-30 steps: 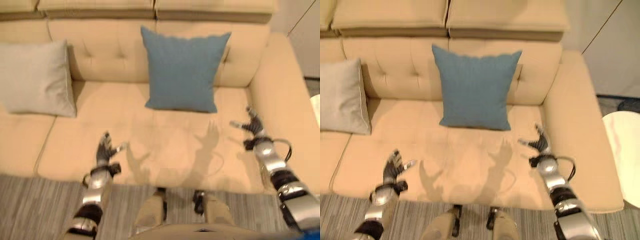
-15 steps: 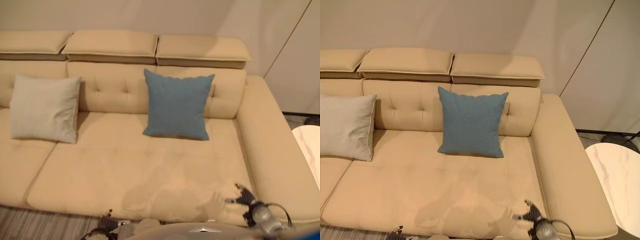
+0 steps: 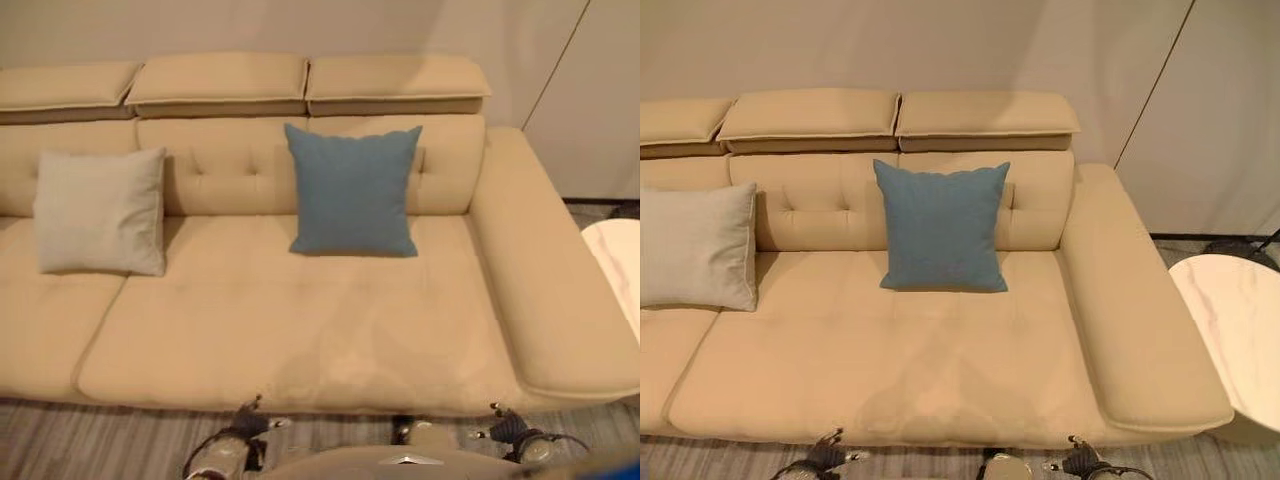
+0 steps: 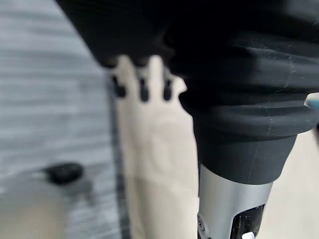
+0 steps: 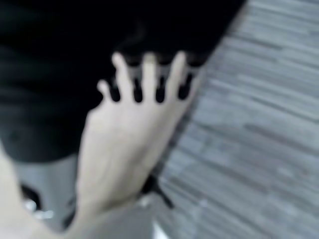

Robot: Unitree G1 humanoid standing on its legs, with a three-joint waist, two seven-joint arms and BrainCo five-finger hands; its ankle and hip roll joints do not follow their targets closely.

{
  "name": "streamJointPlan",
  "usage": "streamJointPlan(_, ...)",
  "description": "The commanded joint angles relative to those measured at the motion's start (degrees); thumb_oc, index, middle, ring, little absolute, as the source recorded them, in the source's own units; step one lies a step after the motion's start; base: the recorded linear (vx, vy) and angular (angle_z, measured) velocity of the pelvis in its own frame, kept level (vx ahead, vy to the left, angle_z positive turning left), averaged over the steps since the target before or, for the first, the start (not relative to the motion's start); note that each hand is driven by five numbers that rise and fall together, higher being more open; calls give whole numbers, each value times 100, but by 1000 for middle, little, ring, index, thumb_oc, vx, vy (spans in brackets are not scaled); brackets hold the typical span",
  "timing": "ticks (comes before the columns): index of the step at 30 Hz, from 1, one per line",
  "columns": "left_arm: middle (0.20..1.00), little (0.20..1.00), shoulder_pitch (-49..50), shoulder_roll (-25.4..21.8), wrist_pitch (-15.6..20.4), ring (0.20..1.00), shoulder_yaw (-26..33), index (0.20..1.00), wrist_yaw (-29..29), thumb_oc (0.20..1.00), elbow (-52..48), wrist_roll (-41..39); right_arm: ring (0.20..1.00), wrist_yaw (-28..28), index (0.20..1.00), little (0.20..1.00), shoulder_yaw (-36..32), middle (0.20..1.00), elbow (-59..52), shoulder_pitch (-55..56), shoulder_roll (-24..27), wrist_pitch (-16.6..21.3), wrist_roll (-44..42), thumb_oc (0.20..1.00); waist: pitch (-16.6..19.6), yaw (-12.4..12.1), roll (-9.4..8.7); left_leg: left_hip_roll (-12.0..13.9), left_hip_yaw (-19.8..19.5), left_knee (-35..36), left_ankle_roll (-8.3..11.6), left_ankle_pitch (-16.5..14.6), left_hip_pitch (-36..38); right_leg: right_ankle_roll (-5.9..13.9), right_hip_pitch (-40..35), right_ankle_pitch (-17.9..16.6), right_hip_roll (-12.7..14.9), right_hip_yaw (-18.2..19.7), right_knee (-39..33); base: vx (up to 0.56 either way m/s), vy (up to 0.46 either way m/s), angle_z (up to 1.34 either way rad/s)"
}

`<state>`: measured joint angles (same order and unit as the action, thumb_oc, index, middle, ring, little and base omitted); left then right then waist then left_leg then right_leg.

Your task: Pick up all the scattered cushions and arrange them neatly on the sofa.

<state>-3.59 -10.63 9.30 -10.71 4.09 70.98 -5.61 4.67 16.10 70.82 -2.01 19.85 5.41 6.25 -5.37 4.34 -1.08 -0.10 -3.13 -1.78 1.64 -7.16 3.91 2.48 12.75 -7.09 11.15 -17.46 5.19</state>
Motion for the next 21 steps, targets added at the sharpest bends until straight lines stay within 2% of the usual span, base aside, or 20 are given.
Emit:
streamJointPlan(1,1000,1000,113,-333,65,1000,224,1000,52,1000,-142,-22,1000,77,1000,1000,112,1000,-94,-450,-104,-76,316,1000,-336,-157,-248,-248,96,-153,62,-50,-77,949,6,-312,381,241,-401,-311,182,-13)
streamJointPlan(3,1000,1000,98,-352,62,1000,247,1000,69,1000,-124,-32,1000,74,1000,1000,132,1000,-128,-488,-138,-74,297,1000,-373,-158,-232,-240,131,-162,31,-9,-122,942,60,-255,401,326,-337,-289,127,-33)
streamJointPlan(4,1000,1000,117,-379,67,1000,298,1000,87,1000,-81,-115,1000,53,1000,1000,200,1000,-162,-537,-163,-74,285,1000,-393,-193,-182,-225,184,-113,-53,121,-200,820,5,4,228,700,120,-274,109,-23)
streamJointPlan(5,1000,1000,116,-381,67,1000,299,1000,87,1000,-80,-115,1000,53,1000,1000,200,1000,-161,-538,-166,-74,285,1000,-382,-190,-191,-236,183,-111,-56,133,-216,823,20,-4,239,703,116,-254,112,-27)
streamJointPlan(6,1000,1000,129,-390,62,1000,318,1000,84,1000,-52,-120,1000,55,1000,1000,218,1000,-116,-535,-172,-70,305,1000,-361,-237,-170,-250,184,-84,-101,196,-259,785,-56,97,194,695,319,-206,99,-37)
streamJointPlan(7,1000,1000,209,-405,20,1000,382,1000,66,1000,30,-143,1000,48,1000,1000,246,1000,-96,-532,-183,-53,330,1000,-255,-359,-89,-210,253,34,-171,364,-362,671,-209,389,80,553,818,-201,97,-46)
streamJointPlan(8,1000,1000,211,-405,20,1000,381,1000,66,1000,30,-144,1000,48,1000,1000,246,1000,-95,-530,-183,-52,330,1000,-261,-364,-92,-212,257,41,-171,362,-347,671,-208,407,84,560,840,-154,65,-38)
streamJointPlan(10,1000,1000,245,-428,3,1000,411,1000,39,1000,82,-140,1000,40,1000,1000,256,1000,-19,-511,-216,-50,375,1000,-202,-405,-60,-190,256,172,-176,520,-387,647,-373,663,-148,682,1162,-97,-5,-34)
streamJointPlan(11,1000,1000,254,-441,2,1000,430,1000,30,1000,106,-128,1000,17,1000,1000,242,1000,29,-479,-237,-58,365,1000,-108,-477,-96,-215,282,220,-142,570,-459,661,-620,729,-195,612,903,-124,-57,-23)
streamJointPlan(12,1000,1000,267,-443,-1,1000,460,1000,29,1000,128,-149,1000,33,1000,1000,263,1000,6,-475,-239,-75,401,1000,-55,-573,-158,-226,376,328,-70,630,-468,676,-968,686,-107,292,376,-99,-129,3)
streamJointPlan(13,1000,1000,274,-411,-1,1000,505,1000,20,1000,165,-158,1000,54,1000,1000,286,1000,52,-466,-271,-69,400,1000,55,-563,-196,-200,394,422,1,692,-491,703,-997,685,-222,376,-19,-68,-108,-15)
streamJointPlan(15,1000,1000,302,-399,12,1000,511,1000,24,1000,160,-214,1000,60,1000,1000,311,1000,60,-458,-266,-65,421,1000,81,-541,-198,-153,429,412,45,717,-503,697,-1021,638,-289,444,-149,-24,-126,-20)
streamJointPlan(16,1000,1000,360,-376,15,1000,565,1000,19,1000,161,-281,1000,74,1000,1000,357,1000,36,-463,-253,-74,446,1000,131,-550,-218,-113,477,470,77,717,-459,713,-1148,521,-301,364,-446,-13,-132,3)
streamJointPlan(21,1000,1000,414,-324,-16,1000,586,1000,-37,1000,222,-201,1000,89,1000,1000,324,1000,116,-377,-280,-72,379,1000,213,-531,-261,-12,545,532,159,746,-327,689,-1490,422,-399,332,-971,-19,-108,-5)
